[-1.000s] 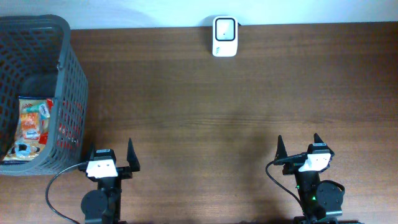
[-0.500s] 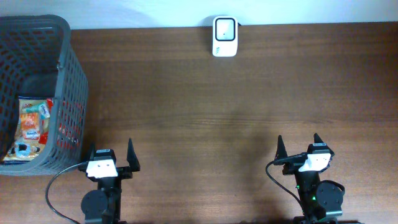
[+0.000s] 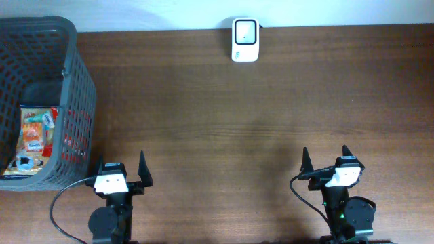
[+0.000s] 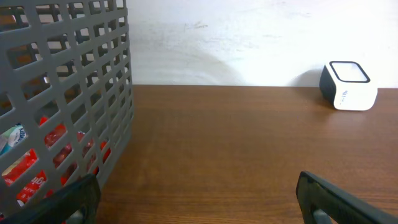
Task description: Scan the item barcode
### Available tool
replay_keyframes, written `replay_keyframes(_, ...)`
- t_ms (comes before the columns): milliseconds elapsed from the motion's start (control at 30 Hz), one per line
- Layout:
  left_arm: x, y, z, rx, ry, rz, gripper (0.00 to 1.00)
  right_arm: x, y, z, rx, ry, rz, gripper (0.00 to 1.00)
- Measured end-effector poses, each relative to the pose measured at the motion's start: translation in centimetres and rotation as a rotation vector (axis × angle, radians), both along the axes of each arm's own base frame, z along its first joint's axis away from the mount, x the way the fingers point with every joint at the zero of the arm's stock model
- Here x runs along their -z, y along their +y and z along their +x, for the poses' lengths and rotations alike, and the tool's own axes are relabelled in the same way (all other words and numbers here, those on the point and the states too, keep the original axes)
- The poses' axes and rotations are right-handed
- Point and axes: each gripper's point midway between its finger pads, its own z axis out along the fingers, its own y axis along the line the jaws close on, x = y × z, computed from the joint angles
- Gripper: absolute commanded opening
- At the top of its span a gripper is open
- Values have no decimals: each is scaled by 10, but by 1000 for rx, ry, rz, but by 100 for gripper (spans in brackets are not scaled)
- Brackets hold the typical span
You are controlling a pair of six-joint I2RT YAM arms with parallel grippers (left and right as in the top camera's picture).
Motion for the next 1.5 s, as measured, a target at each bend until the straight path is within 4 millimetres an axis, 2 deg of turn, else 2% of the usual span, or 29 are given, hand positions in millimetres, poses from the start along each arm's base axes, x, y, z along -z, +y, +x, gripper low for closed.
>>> replay_keyframes(1000,-2,0,0,0,-7,0,99,0,0,0,0,0,0,98)
replay_keyframes(1033,-4,0,0,1,-16,0,99,0,0,0,0,0,-1,98)
replay_keyframes(1133,-27,-11,1,63,-112,3,99,0,0,0,0,0,0,98)
replay_keyframes(1367,-89,-51,-13,294,-368,48,99,0,0,0,0,0,0,98)
replay_keyframes(1433,-99,-56,-17,323,-411,61,99,0,0,0,0,0,0,98)
replay_keyframes(1500,-100,-59,-18,343,-412,65,99,0,0,0,0,0,-1,98)
